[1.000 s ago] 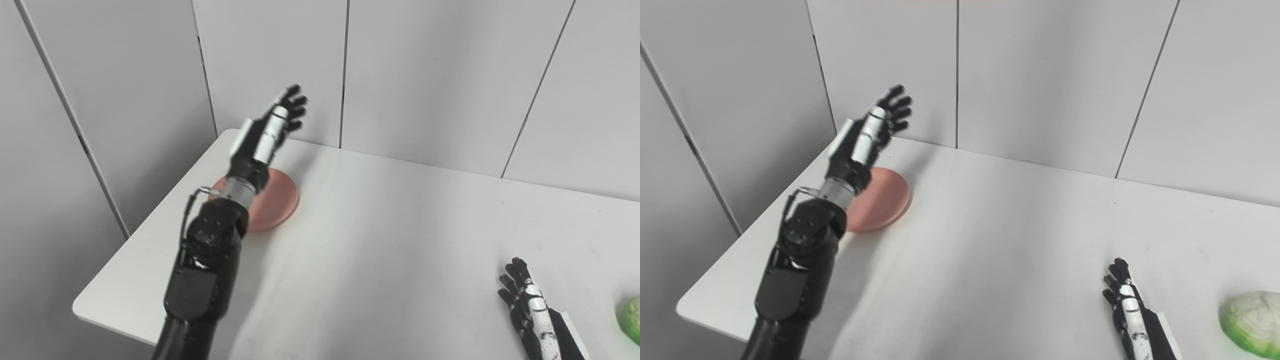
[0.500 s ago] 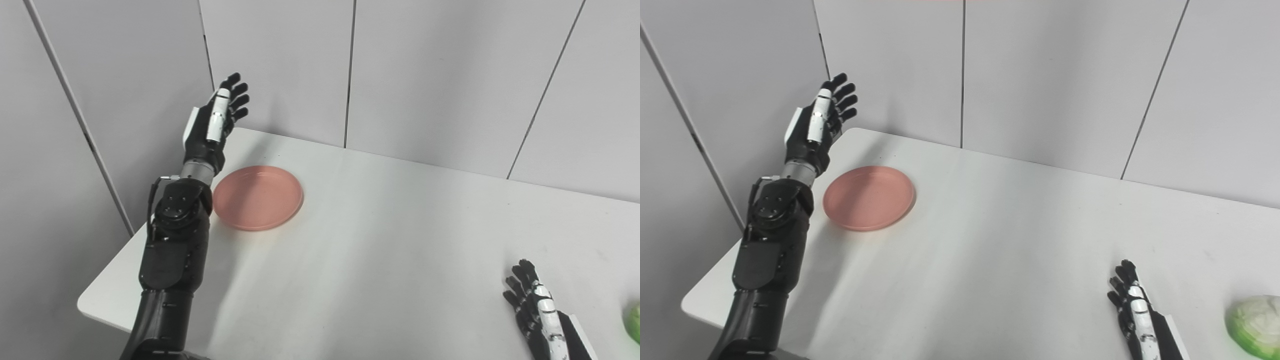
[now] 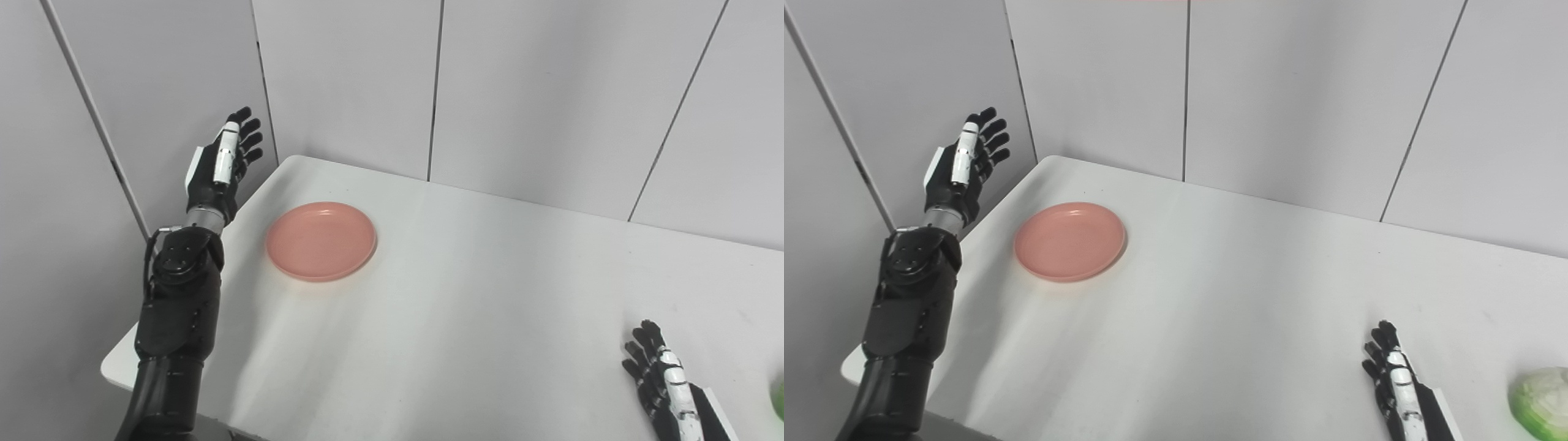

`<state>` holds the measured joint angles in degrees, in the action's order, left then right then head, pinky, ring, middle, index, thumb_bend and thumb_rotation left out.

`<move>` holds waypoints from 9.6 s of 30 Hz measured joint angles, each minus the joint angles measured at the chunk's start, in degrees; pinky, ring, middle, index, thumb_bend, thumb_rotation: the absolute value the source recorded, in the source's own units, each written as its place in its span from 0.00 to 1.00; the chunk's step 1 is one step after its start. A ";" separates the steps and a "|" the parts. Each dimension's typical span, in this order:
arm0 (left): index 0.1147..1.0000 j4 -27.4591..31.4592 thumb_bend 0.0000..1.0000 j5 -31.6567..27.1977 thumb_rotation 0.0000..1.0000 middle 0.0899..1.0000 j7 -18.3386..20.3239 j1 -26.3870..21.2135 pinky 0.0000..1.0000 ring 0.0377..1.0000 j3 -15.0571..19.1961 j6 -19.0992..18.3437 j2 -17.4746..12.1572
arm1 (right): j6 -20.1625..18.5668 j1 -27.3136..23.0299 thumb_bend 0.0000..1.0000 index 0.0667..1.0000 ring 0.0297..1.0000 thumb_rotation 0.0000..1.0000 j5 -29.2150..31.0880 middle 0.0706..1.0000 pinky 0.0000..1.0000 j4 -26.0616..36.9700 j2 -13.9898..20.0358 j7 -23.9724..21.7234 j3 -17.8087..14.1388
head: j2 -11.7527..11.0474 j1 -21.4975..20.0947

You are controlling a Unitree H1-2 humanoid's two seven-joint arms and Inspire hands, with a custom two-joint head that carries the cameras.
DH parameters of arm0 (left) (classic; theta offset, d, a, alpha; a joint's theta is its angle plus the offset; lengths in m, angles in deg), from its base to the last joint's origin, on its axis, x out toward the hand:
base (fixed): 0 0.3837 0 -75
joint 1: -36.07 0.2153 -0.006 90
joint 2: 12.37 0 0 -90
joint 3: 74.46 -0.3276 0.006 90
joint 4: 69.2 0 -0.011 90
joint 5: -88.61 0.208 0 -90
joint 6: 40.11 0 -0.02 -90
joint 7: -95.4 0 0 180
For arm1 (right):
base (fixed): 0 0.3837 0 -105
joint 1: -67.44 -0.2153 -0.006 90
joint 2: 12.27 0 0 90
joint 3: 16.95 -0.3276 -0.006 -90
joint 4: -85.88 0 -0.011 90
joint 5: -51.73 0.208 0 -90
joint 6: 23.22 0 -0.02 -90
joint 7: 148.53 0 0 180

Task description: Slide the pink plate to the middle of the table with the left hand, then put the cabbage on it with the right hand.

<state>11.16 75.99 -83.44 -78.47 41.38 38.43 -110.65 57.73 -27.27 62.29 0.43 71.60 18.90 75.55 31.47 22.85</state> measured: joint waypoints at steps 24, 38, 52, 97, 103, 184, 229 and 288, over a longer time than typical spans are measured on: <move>0.88 -16.46 0.40 -2.16 1.00 0.90 -0.93 -0.63 0.92 0.91 -0.10 2.56 -0.21 | -1.71 0.04 0.17 1.00 1.00 1.00 0.16 1.00 1.00 1.10 -0.02 0.03 -0.02 | 0.97 -0.44; 0.87 -24.63 0.38 -2.46 1.00 0.88 -0.94 -2.33 0.91 0.90 -1.32 5.48 -0.28 | -1.80 0.39 0.17 1.00 1.00 1.00 -0.78 1.00 1.00 1.79 -0.04 0.06 0.09 | 2.02 -0.88; 0.89 -29.54 0.39 -2.13 1.00 0.91 -0.98 -3.31 0.92 0.92 -3.95 9.45 -0.43 | -2.26 0.54 0.18 1.00 1.00 1.00 -1.12 1.00 1.00 2.27 -0.04 0.72 0.22 | 3.08 -1.32; 0.87 -9.87 0.38 -7.14 1.00 0.88 2.72 3.76 0.89 0.89 -15.08 1.82 8.77 | -4.84 0.58 0.22 1.00 1.00 1.00 -2.92 1.00 1.00 4.16 -0.70 1.34 0.62 | 6.94 -6.15; 0.89 -8.09 0.37 -7.46 1.00 0.91 3.66 4.00 0.92 0.92 -16.70 0.46 10.80 | -4.81 0.58 0.22 1.00 1.00 1.00 -3.09 1.00 1.00 4.15 -0.79 1.34 0.80 | 7.38 -7.99; 0.84 -18.78 0.44 -8.82 0.96 0.86 20.12 1.31 0.87 0.87 -21.63 11.39 20.92 | 0.55 -8.28 0.92 0.87 0.83 0.70 -36.37 0.85 0.79 17.47 2.49 13.28 -1.16 | 4.66 -48.77; 0.79 -34.63 0.50 -11.31 0.80 0.80 30.05 -5.89 0.78 0.81 -14.83 15.83 13.78 | -8.06 -4.36 1.00 1.00 0.94 0.59 -39.09 0.98 0.86 9.49 14.15 10.76 -14.67 | 6.06 -54.49; 0.79 -33.15 0.51 -11.24 0.81 0.79 31.34 -4.63 0.76 0.78 -14.76 15.33 11.86 | -8.47 -10.50 1.00 1.00 0.98 0.55 -36.59 1.00 0.85 -8.10 19.29 7.02 -5.80 | 9.14 -54.40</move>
<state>-21.99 64.75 -52.09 -83.11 26.61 53.76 -98.79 49.27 -37.77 25.70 -7.67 90.89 25.92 69.75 40.61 -31.55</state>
